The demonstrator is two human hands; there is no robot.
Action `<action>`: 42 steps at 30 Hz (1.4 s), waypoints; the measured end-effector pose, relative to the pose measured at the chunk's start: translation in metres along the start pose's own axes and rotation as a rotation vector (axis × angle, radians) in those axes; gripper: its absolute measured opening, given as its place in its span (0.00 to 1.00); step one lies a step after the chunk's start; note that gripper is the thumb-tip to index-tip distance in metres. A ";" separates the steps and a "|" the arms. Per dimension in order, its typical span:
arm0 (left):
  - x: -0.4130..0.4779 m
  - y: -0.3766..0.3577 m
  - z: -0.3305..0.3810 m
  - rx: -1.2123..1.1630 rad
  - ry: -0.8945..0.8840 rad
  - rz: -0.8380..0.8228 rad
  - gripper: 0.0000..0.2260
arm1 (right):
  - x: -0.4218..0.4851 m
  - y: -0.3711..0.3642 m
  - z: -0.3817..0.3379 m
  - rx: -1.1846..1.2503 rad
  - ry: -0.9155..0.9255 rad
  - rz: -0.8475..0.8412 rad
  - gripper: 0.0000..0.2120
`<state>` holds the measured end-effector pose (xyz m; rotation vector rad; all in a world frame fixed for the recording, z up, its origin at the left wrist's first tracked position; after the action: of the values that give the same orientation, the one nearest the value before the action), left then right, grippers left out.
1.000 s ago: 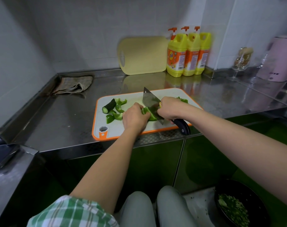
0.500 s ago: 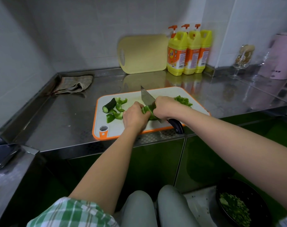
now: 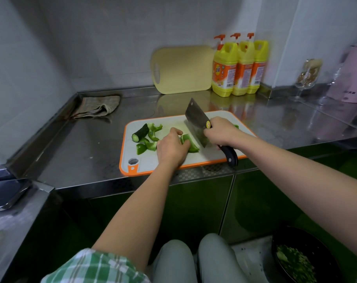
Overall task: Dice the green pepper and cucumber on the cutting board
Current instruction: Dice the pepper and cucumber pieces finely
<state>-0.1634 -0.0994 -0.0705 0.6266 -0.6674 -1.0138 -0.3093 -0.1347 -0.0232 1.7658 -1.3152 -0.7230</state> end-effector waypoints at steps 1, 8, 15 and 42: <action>0.000 0.000 0.000 0.002 0.004 0.001 0.15 | -0.002 0.002 -0.002 0.020 0.007 -0.030 0.08; 0.000 0.001 0.001 0.029 0.013 0.012 0.14 | -0.022 -0.003 -0.020 -0.071 0.027 -0.136 0.06; 0.001 -0.001 0.000 0.037 0.010 0.016 0.14 | -0.025 -0.002 -0.020 -0.111 0.023 -0.126 0.09; -0.003 -0.001 0.001 0.016 -0.033 -0.027 0.13 | -0.001 -0.017 -0.035 -0.232 0.007 -0.121 0.03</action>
<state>-0.1657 -0.0976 -0.0710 0.6353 -0.6981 -1.0471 -0.2728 -0.1219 -0.0197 1.6675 -1.0799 -0.8986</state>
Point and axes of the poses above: each hand's wrist, its own x-axis towards the middle knuckle, its own y-axis out of the back of the hand, z = x × y, the point moved 7 cm from there along x, towards the middle knuckle, and after that the axes turned 3 degrees about y, right-handed, at the moved point
